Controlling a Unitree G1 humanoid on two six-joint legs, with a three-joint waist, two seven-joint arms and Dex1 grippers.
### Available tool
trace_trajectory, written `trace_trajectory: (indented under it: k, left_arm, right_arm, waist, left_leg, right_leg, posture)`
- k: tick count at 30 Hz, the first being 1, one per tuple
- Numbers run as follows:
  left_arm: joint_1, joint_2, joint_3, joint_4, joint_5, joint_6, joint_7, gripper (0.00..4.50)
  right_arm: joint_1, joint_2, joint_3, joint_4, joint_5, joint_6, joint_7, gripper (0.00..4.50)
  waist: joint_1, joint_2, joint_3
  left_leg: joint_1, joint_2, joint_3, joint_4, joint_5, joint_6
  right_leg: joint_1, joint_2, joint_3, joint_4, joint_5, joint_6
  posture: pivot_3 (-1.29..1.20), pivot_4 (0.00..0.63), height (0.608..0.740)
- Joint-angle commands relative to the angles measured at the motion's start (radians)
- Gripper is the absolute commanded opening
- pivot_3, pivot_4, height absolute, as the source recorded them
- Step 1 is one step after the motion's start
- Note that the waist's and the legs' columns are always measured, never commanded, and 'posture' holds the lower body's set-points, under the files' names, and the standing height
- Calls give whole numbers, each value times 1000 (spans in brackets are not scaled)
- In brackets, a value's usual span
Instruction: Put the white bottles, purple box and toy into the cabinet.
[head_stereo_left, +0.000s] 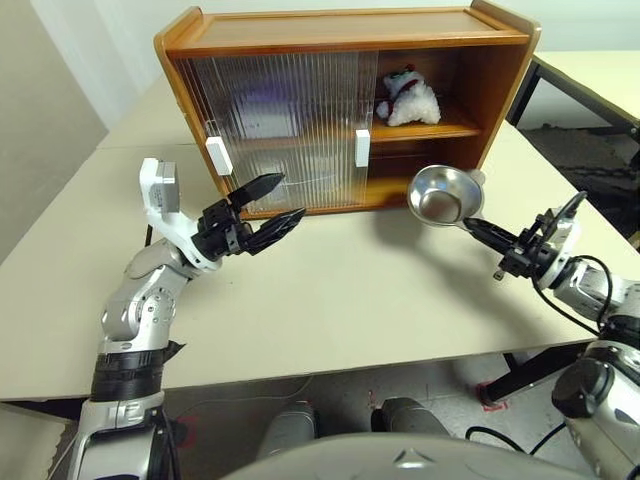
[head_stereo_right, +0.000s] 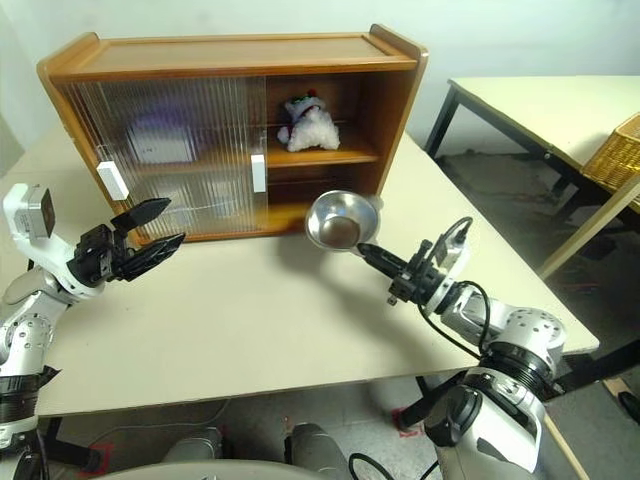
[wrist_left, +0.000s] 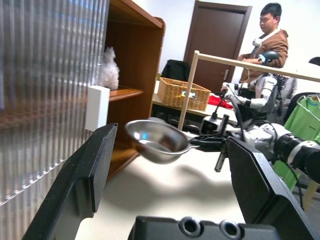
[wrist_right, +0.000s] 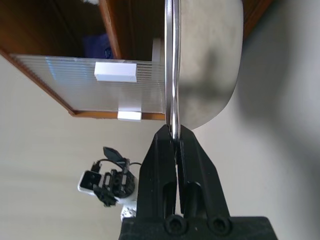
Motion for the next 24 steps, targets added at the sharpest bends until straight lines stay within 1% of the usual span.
trace_trajectory:
  k: [1, 2, 10, 17, 24]
  left_arm:
    - [2, 9, -2, 3, 18, -7, -2, 4500]
    - [4, 11, 0, 0, 17, -6, -1, 4500]
    - [59, 32, 34, -60, 0, 4, 36, 4500]
    - [103, 34, 53, -107, -10, 6, 65, 4500]
    - [132, 42, 72, -136, -18, 7, 83, 4500]
  right_arm:
    - [-60, 9, 37, 69, -12, -59, 28, 8]
    - [-72, 9, 46, 91, -16, -76, 34, 8]
    - [-215, 6, 106, 361, -84, -315, 110, 8]
    - [-293, 30, 126, 478, -115, -438, 118, 8]
    - [-353, 49, 120, 581, -147, -599, 80, 8]
  waist:
    - [0, 0, 0]
    - [-1, 0, 0]
    - [5, 1, 0]
    - [22, 1, 0]
    - [34, 1, 0]
  left_leg:
    - [0, 0, 0, 0, 0, 0]
    - [0, 0, 0, 0, 0, 0]
    - [0, 0, -1, -1, 0, 1]
    - [0, 0, -1, -1, 0, 1]
    - [0, 0, -1, -1, 0, 1]
  right_leg:
    - [0, 0, 0, 0, 1, -2]
    - [0, 0, 0, 0, 3, -4]
    - [-1, 0, -1, 0, 3, -6]
    - [-1, 0, -1, 1, 3, -9]
    - [-1, 0, -1, 1, 3, -10]
  posture:
    - [-19, 0, 740]
    - [-13, 0, 740]
    - [23, 0, 740]
    - [72, 0, 740]
    - [100, 0, 740]
